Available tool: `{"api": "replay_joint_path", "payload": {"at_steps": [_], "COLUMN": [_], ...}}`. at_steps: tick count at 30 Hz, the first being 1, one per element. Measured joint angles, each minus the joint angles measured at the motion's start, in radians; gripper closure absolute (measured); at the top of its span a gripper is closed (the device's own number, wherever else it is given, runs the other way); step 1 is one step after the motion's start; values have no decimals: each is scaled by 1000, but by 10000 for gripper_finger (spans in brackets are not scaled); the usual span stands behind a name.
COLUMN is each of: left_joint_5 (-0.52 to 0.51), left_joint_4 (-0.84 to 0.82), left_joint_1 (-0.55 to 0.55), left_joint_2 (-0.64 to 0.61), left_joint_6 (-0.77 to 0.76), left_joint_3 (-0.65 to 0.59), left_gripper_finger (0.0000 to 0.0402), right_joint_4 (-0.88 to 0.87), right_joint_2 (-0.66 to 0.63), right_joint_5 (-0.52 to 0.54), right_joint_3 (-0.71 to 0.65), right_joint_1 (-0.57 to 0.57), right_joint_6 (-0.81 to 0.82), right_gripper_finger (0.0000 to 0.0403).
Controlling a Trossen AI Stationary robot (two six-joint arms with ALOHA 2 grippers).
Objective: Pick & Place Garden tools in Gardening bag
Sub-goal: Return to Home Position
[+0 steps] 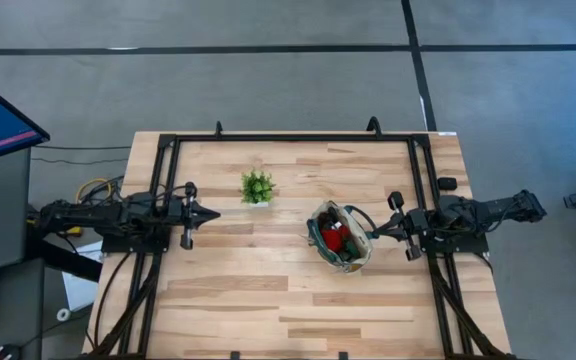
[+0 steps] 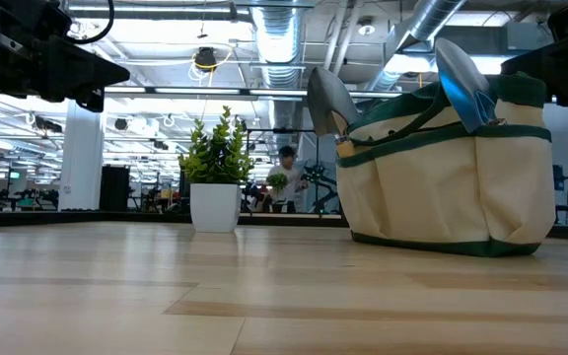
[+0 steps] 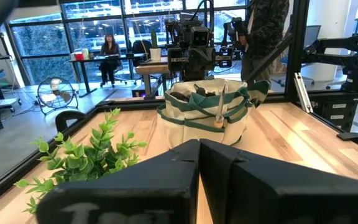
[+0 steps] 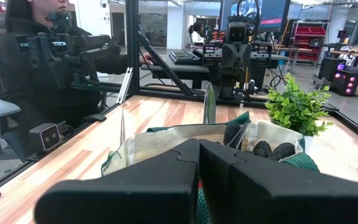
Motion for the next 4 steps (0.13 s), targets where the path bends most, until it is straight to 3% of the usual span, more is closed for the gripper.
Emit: {"api": "replay_joint_path", "payload": {"at_steps": [4], "left_joint_5": [0], "left_joint_4": [0], "left_joint_1": [0], "left_joint_2": [0], "left_joint_6": [0], "left_joint_3": [0], "left_gripper_finger": [400], "right_joint_4": [0], "right_joint_2": [0], "right_joint_5": [0], "right_joint_3": [0], "right_joint_1": [0], "right_joint_6": [0], "right_gripper_finger": [402]}}
